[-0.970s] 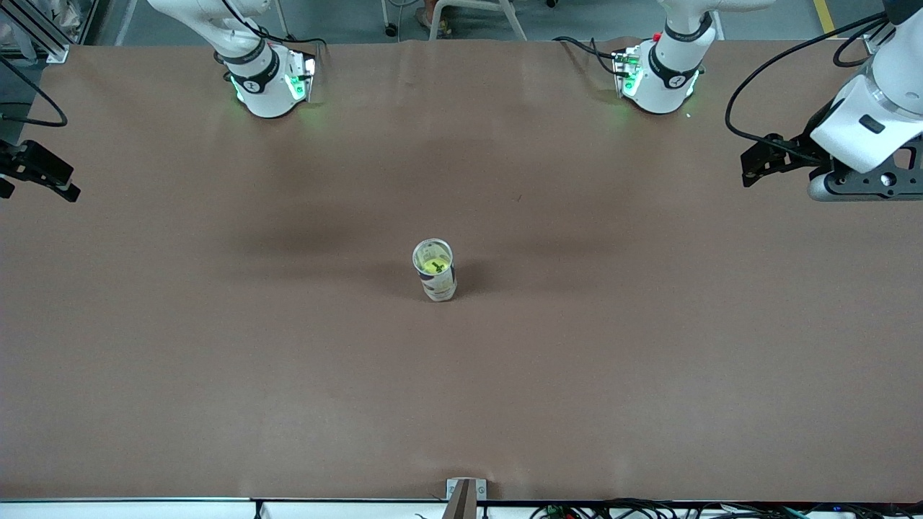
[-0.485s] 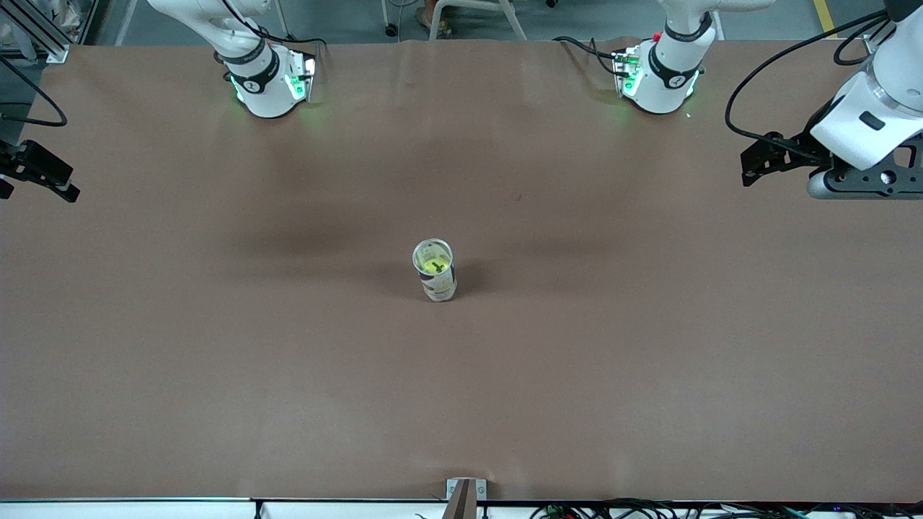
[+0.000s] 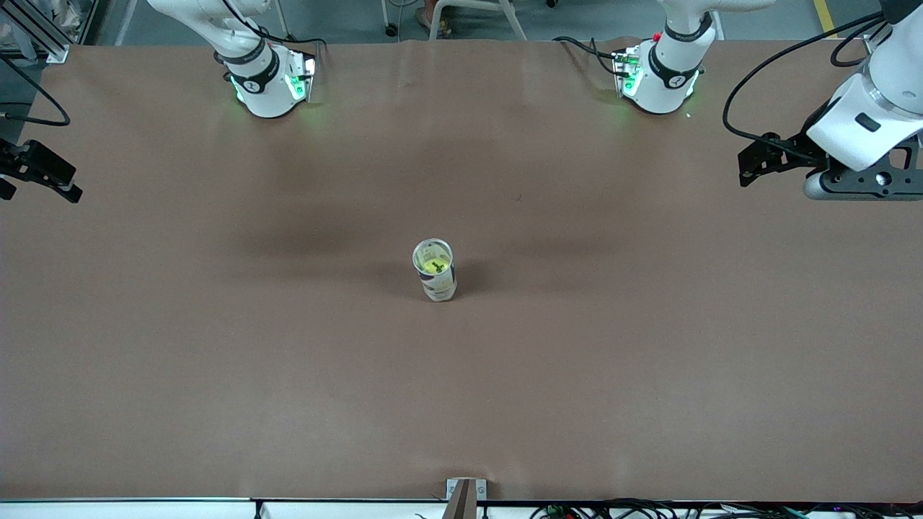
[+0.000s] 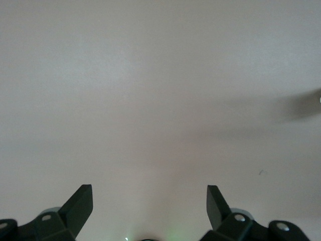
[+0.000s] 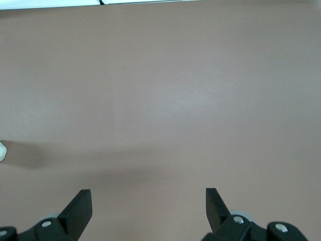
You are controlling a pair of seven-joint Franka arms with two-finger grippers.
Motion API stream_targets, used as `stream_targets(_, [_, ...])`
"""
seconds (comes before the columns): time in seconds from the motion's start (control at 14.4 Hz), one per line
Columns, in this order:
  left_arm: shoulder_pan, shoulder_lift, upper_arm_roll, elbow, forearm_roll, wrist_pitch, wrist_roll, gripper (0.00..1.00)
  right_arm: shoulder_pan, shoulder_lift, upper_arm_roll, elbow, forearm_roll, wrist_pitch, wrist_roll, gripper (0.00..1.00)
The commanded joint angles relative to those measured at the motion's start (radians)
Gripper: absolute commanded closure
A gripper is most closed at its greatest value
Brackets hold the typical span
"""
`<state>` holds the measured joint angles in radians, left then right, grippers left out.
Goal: Insert tennis ball vertically with right arm
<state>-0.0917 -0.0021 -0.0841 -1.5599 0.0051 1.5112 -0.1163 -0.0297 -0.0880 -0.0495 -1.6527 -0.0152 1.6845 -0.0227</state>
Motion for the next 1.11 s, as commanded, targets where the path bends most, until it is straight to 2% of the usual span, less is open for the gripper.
stream_targets(0.0, [0.003,-0.054,0.001,-0.06,-0.028,0.036,0.009,0.0,0.008,-0.009,-0.003,-0.006,-0.002,0.003,0.003,0.0])
stream_targets(0.21, [0.003,-0.056,0.001,-0.063,-0.028,0.055,0.009,0.0,0.007,-0.007,-0.003,-0.006,0.003,0.004,0.003,0.0])
stream_targets(0.48, [0.004,-0.039,0.007,-0.014,-0.027,0.054,0.012,0.0,0.007,-0.006,-0.004,-0.006,0.0,0.003,-0.005,0.0])
stream_targets(1.04, [0.006,-0.025,0.009,-0.005,-0.019,0.049,0.014,0.0,0.007,-0.004,-0.004,-0.006,-0.003,0.001,-0.008,0.0])
